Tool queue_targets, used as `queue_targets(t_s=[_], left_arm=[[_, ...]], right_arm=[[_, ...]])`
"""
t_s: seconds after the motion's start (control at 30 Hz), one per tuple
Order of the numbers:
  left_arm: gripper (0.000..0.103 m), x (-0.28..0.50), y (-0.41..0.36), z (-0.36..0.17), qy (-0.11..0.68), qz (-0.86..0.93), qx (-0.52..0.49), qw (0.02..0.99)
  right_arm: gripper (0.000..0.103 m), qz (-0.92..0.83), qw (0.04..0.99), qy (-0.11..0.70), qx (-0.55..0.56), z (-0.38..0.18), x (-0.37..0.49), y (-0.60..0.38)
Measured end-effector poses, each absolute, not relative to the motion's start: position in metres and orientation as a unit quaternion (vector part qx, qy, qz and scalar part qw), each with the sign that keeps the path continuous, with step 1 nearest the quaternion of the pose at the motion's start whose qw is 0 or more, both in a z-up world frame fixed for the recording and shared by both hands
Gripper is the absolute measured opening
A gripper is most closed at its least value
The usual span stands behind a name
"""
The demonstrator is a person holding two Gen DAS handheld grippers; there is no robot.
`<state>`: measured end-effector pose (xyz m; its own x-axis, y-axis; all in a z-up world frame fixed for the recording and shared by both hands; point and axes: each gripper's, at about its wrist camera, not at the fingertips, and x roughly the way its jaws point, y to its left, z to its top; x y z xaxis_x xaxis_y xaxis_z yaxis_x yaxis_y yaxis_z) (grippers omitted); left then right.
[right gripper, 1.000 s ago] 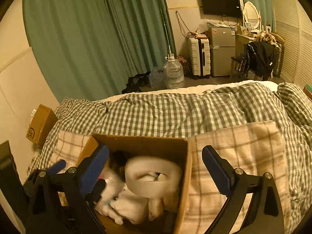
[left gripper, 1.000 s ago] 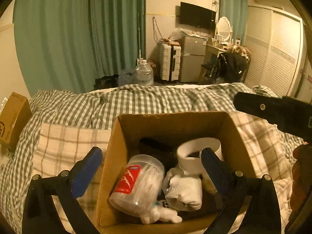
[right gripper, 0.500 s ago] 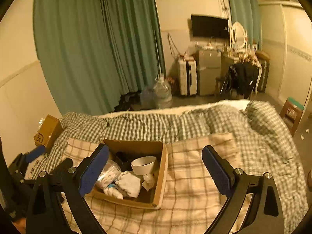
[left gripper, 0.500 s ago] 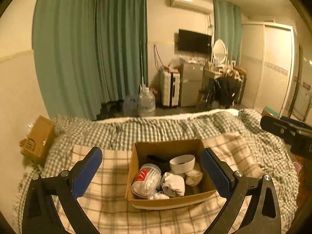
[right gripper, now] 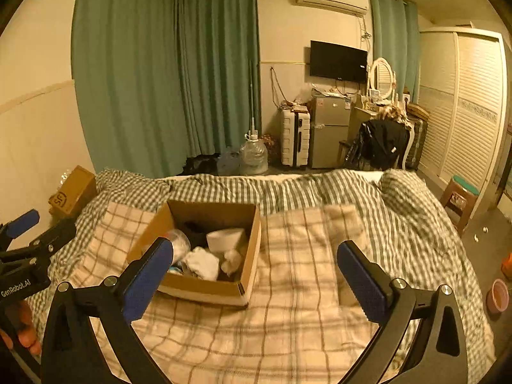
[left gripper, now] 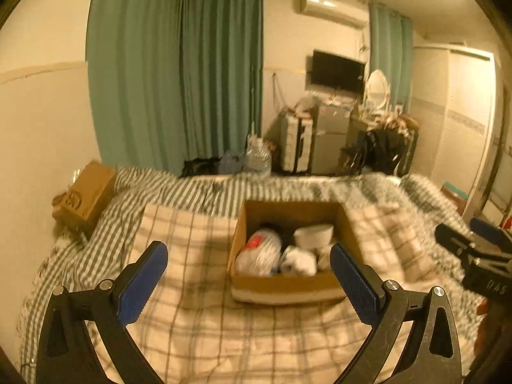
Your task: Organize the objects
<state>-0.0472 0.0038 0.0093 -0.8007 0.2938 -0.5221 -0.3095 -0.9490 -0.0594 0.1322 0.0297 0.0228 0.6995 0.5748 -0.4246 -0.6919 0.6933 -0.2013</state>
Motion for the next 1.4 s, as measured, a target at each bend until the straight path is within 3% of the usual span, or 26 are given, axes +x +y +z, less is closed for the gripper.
queue_targets(t_s=[0.37, 1.4], left_arm=[[0.103, -0.049, -0.003, -0.023, 0.001, 0.941, -0.302, 0.155], [0.103, -0.047, 0.001, -0.027, 0.009, 0.937, -0.309, 0.16]], right_arm=[[0.103, 0.331, 0.903, 0.201, -0.187, -0.012, 0.149, 0.028], [0.103, 0.335, 0.898, 0.2, -0.204, -0.019, 0.142, 0.032]])
